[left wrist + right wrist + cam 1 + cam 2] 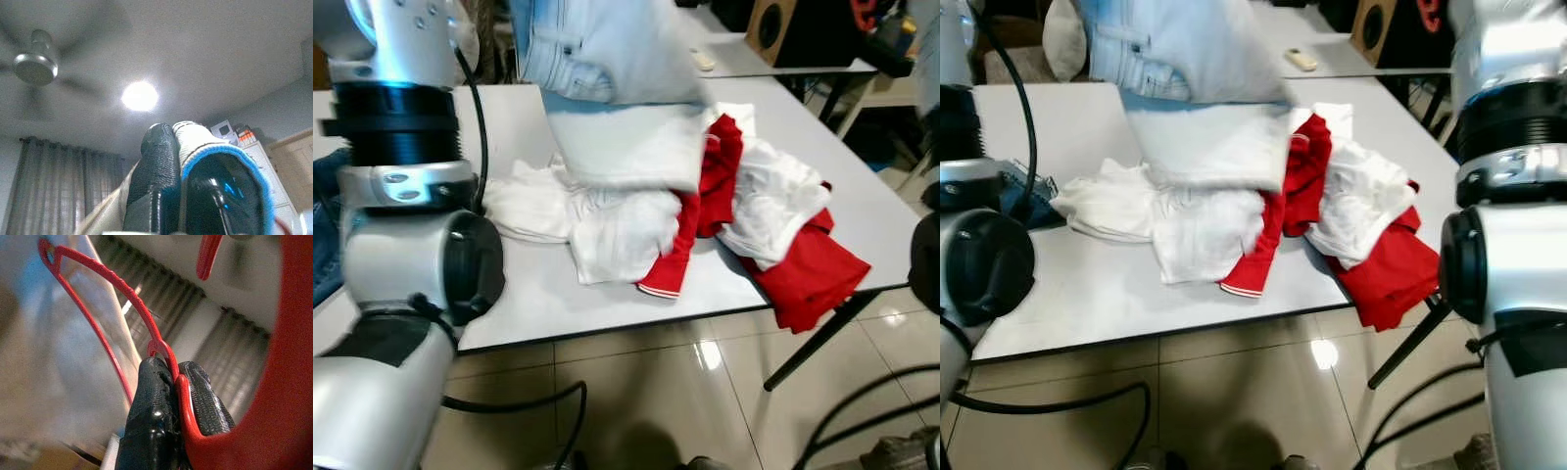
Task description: Hang hanger
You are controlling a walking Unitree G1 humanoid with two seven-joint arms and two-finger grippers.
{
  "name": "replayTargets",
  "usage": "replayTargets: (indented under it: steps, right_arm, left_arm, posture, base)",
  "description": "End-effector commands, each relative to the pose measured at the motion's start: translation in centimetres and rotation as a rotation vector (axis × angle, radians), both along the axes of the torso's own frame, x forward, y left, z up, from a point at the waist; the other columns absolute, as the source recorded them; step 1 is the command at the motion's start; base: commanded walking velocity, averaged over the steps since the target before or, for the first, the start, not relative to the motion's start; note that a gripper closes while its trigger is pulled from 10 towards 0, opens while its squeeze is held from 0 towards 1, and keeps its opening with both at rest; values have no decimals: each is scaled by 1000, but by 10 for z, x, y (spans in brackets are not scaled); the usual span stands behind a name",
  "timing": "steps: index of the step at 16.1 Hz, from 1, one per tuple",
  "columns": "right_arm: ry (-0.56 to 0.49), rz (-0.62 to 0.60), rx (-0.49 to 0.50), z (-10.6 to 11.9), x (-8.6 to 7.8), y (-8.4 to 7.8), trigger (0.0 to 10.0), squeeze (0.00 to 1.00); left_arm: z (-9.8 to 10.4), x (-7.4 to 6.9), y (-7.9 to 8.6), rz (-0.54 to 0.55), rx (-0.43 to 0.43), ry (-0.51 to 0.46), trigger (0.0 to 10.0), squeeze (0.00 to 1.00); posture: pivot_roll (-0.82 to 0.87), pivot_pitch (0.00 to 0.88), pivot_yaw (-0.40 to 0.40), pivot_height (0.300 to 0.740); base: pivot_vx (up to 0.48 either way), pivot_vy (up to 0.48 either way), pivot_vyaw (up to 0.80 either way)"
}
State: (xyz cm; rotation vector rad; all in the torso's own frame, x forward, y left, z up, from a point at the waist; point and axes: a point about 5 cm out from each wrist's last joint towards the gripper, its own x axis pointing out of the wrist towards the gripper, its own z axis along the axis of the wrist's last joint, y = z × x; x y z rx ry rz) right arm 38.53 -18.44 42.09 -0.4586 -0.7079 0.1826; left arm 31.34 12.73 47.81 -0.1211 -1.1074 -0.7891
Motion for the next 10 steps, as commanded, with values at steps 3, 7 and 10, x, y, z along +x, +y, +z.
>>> replayTargets:
  steps: [3, 7, 10]
  right_arm:
    - [57, -113, -85, -65, 10, -15, 10000, 0]
    - [320, -24, -171, -185, -16, -37, 10000, 0]
    - [438, 50, -239, -217, -53, -53, 10000, 0]
  left_arm:
    - [-65, 28, -27, 5, 90, 125, 10000, 0]
    - [-244, 55, -70, 142, 572, 509, 10000, 0]
    - [-281, 64, -57, 289, 666, 648, 10000, 0]
  posture:
    - [-126, 0, 18, 740]
    - [-151, 0, 48, 740]
    - [-164, 0, 68, 740]
  base:
    - [0, 0, 0]
    - [0, 0, 0]
    - [0, 0, 0]
